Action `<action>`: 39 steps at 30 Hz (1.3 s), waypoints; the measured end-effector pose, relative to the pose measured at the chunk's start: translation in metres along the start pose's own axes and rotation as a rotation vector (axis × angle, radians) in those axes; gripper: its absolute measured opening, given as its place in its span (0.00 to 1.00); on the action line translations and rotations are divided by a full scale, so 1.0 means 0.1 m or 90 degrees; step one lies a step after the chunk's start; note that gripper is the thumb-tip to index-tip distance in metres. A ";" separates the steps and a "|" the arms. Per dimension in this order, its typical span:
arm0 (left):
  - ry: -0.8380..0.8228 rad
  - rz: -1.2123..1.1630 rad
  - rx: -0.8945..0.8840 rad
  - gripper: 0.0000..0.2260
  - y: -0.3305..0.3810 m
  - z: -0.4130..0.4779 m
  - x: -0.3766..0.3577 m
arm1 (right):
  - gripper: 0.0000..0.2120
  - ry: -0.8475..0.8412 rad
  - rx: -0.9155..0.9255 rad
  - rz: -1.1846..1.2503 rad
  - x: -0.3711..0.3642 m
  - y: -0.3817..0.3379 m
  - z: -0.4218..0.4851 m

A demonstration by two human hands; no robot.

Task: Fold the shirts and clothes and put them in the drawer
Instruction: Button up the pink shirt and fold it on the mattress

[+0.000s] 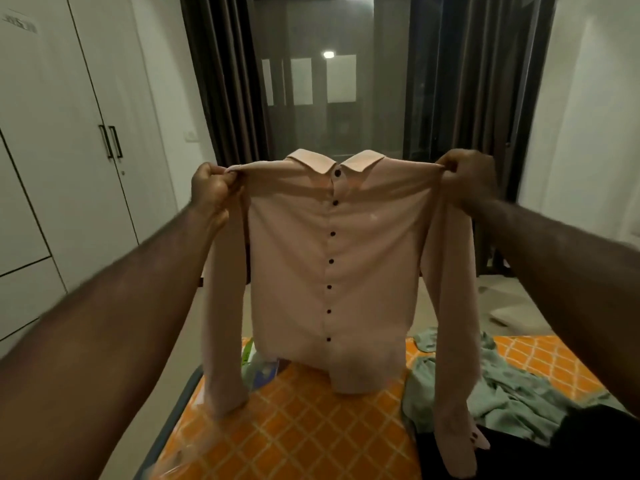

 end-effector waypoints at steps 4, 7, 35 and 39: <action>-0.037 -0.038 -0.049 0.10 0.15 -0.58 0.10 | 0.09 0.049 0.040 0.046 0.17 -0.06 -0.58; -0.060 -0.151 -0.067 0.12 0.04 -1.43 0.23 | 0.08 0.053 0.054 0.077 0.10 -0.07 -1.32; -0.464 0.748 0.387 0.20 -2.88 -4.68 0.43 | 0.17 -0.660 -0.229 -0.043 -2.35 0.45 -5.12; -0.417 0.666 0.402 0.22 -3.00 -4.80 0.13 | 0.27 -0.668 -0.233 0.052 -2.56 0.28 -5.21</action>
Point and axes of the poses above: each hand's wrist, its own z-axis towards the middle knuckle, its own x-axis out of the back of the hand, y = z × x, the point moved 6 cm from there along z, towards the middle knuckle, and after that the axes turned 14 degrees about -y, right-handed, at the moved point
